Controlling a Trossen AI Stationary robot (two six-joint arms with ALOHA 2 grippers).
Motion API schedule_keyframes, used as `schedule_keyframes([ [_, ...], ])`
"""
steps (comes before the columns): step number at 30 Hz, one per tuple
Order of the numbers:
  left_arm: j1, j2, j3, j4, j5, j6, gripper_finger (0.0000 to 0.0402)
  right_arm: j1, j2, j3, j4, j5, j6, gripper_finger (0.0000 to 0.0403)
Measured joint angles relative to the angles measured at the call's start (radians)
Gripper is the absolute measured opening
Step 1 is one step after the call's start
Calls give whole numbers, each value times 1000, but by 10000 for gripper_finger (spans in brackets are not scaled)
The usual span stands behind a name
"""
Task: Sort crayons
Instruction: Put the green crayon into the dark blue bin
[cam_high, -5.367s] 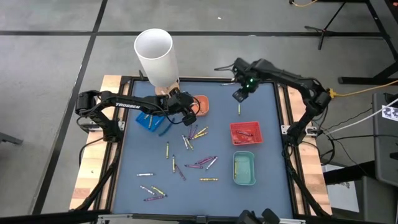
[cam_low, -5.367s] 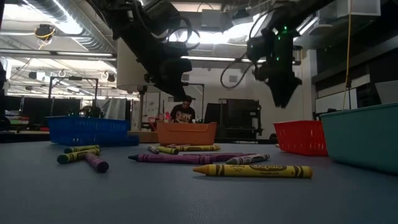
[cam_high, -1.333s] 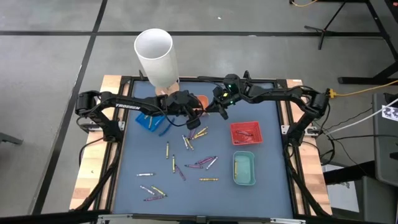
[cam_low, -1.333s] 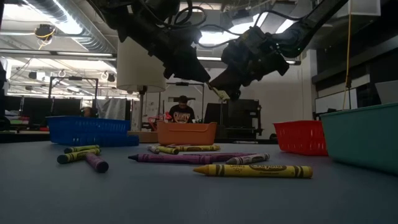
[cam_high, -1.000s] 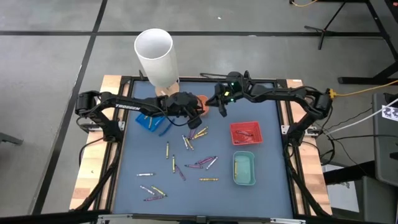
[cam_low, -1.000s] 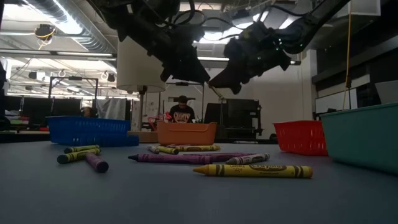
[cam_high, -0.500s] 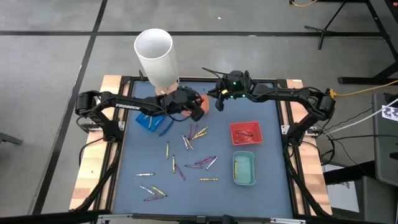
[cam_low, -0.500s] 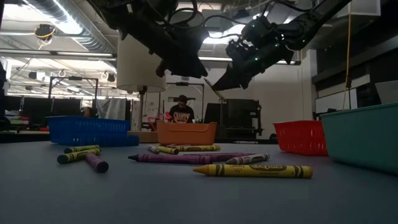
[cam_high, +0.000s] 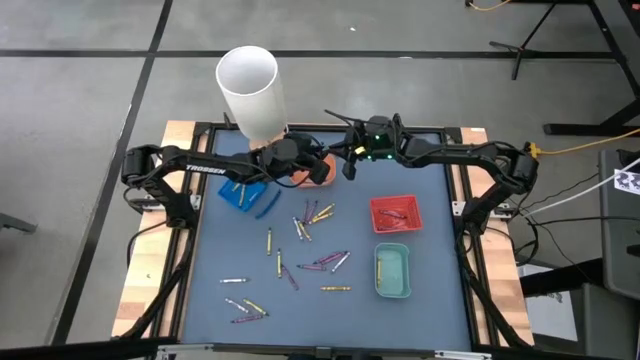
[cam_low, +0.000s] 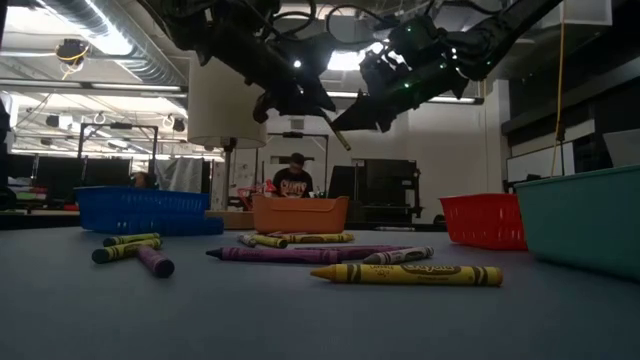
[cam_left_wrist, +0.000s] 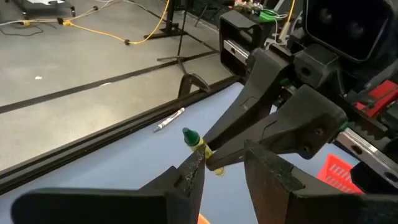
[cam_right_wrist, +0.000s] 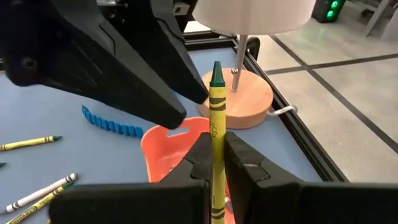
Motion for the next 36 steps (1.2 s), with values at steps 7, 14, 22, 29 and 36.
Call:
schedule_keyframes([
  [7,-1,0,0,1,3,-2,96,22,1,0,-1,6,-15,21],
  [14,-1,0,0,1,4,-2,96,23,1,0,0,5,-20,21],
  [22,-1,0,0,1,1,-1,96,23,1,0,39,3,-26,21],
  [29,-1,0,0,-1,-4,2,79,23,1,0,49,1,-26,21],
  [36,0,0,0,-3,-8,8,28,23,1,0,45,-1,-26,21],
])
